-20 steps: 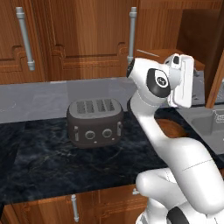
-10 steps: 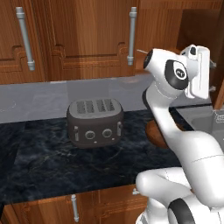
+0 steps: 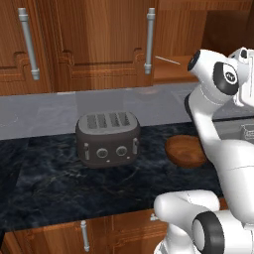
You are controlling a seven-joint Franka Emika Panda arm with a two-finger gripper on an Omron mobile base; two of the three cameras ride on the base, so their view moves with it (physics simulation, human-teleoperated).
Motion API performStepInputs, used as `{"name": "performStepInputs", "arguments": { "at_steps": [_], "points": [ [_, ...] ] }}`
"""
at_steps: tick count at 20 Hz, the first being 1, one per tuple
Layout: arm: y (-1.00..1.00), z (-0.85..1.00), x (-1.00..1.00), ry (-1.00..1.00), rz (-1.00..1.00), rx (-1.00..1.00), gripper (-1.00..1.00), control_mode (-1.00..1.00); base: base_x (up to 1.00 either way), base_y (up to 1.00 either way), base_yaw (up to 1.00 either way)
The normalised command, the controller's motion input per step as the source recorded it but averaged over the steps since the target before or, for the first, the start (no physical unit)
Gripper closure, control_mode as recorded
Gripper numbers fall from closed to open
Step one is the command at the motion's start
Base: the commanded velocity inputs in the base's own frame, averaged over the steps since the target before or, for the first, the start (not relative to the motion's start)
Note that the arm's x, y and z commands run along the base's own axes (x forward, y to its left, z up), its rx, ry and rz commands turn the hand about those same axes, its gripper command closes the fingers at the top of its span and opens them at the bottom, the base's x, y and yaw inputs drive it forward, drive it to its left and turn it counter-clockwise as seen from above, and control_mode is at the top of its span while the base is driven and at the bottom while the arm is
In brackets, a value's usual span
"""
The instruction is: Open the cabinet and setup a tea strainer by placing it in the bowl upright.
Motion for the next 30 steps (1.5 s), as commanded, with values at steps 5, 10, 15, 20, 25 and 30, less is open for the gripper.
{"name": "performStepInputs", "arguments": {
  "at_steps": [5,10,15,20,25,30],
  "points": [
    [-0.38,-0.01,0.0,0.01,0.0,0.01,-1.0,-1.0,0.0,0.0,0.0],
    [-0.13,0.0,0.0,0.0,0.0,0.0,-1.0,-1.0,0.0,0.0,0.0],
    [0.18,-0.14,0.0,0.0,0.01,0.01,-1.0,-1.0,0.0,0.0,0.0],
    [0.84,-0.18,0.02,-0.04,0.0,0.02,-1.0,-1.0,0.0,0.0,0.0],
    [1.0,-0.11,0.1,-0.12,0.0,0.23,-1.0,-1.0,0.0,0.0,0.0],
    [0.96,-0.45,0.0,-0.17,-0.05,0.54,-1.0,-1.0,0.0,0.0,0.0]
  ]
}}
